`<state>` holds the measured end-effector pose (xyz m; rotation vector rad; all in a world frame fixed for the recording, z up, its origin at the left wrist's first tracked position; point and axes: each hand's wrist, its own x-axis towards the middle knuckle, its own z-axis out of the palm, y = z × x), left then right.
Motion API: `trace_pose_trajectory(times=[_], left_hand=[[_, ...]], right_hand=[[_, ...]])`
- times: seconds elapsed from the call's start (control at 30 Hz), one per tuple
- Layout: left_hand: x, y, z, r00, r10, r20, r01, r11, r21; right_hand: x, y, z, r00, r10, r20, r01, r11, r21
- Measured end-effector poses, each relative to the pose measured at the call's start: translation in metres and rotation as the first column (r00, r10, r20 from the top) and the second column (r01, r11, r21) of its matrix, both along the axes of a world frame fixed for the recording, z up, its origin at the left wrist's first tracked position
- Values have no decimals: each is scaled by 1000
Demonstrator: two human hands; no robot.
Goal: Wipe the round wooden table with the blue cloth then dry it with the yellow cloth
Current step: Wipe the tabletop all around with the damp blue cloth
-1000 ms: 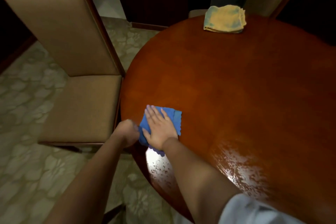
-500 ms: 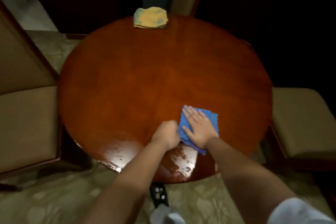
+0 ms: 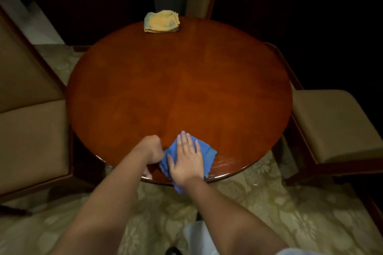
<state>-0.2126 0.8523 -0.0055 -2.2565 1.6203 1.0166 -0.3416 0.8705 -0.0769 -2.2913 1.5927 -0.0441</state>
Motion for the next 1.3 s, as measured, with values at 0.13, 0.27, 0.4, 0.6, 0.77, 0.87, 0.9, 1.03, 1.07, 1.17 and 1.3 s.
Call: trace_pose_trajectory(times=[0.13,0.27,0.4,0.6,0.77,0.87,0.9,1.03,1.07,1.17,1.3], left_hand=[[-17,-1,5,995,8,-102,3,994,108],[-72,-23,2,980,-67,-188,90,989,114],[-121,-47,-6,973,-77,-216,76,997,-14],[-150,-79,-5,973,-152,-174,148,988,-34],[-118,-69,12,970,-233,-68,243,944,223],[-71,-49,16,989,-146,-33,149,928,341],[-54,-41,18,994,-112,-8,108,931,349],[3,-14,30,998,-49,37,34,944,328],[17,-9,32,998,-39,57,20,948,317],[62,0,26,995,1,103,-31,955,295],[117,5,23,988,100,115,-117,982,147]], right_hand=[[-37,-19,-6,939,343,16,-340,935,-102],[-106,-57,-13,883,468,-35,-469,877,-103],[-160,-83,-12,938,344,-39,-346,929,-133],[-174,-73,-9,997,-19,-71,12,995,-104],[-124,-45,-10,997,72,-35,-75,994,-84],[-77,-31,-7,984,176,-6,-176,981,-77],[-60,-27,-8,979,202,4,-201,977,-70],[7,-10,-7,969,246,19,-245,968,-54],[23,-6,-7,970,243,22,-242,969,-51],[69,4,-9,971,239,16,-238,969,-67],[128,6,-9,990,142,12,-141,986,-88]])
